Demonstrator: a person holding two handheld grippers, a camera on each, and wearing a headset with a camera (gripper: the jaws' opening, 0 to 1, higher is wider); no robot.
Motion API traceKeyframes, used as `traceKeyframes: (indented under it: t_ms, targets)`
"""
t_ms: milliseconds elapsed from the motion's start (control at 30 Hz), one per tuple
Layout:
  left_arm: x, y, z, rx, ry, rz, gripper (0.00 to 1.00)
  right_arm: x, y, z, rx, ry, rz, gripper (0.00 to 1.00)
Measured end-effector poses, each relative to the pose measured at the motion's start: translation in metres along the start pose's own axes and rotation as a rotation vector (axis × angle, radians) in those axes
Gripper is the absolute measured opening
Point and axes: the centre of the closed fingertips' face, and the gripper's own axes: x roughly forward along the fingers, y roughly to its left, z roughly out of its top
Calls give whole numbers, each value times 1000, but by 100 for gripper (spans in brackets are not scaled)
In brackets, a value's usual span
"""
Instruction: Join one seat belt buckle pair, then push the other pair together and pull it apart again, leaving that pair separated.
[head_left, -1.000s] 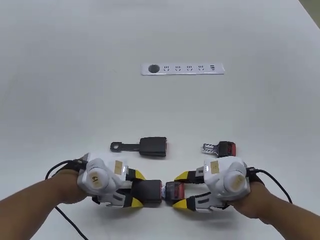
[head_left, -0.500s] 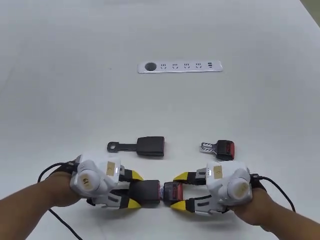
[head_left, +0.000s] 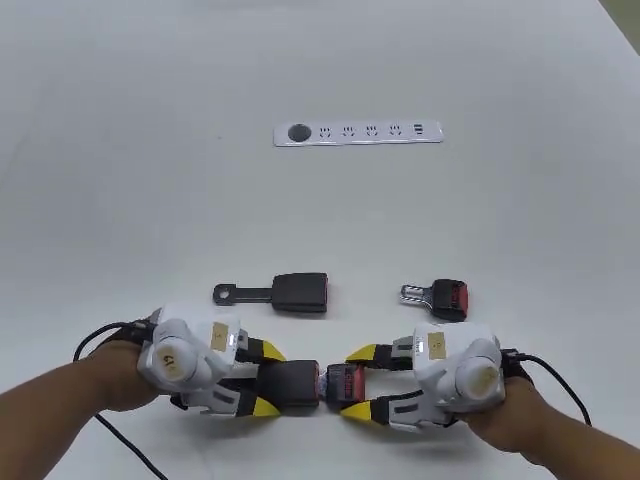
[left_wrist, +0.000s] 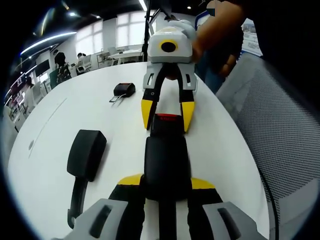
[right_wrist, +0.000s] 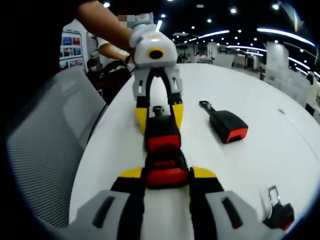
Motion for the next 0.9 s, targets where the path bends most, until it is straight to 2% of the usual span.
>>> traceKeyframes:
  t_ms: [333, 533, 733, 800, 900]
  targets:
    - [1, 1, -1, 9, 12, 7, 33, 0, 0, 0, 0, 4, -7, 34]
    - [2, 0, -1, 29, 36, 8, 34, 2, 2, 1, -8, 33, -10, 36]
    - [2, 1, 1, -3, 59, 31, 34, 1, 2, 3, 35, 36, -24, 37]
    - [2, -2, 2, -27, 65, 21, 39, -1, 3, 10, 62, 3, -23, 41]
    - [0, -2, 2, -28, 78, 32, 48, -2, 1, 13, 71, -7, -41, 56]
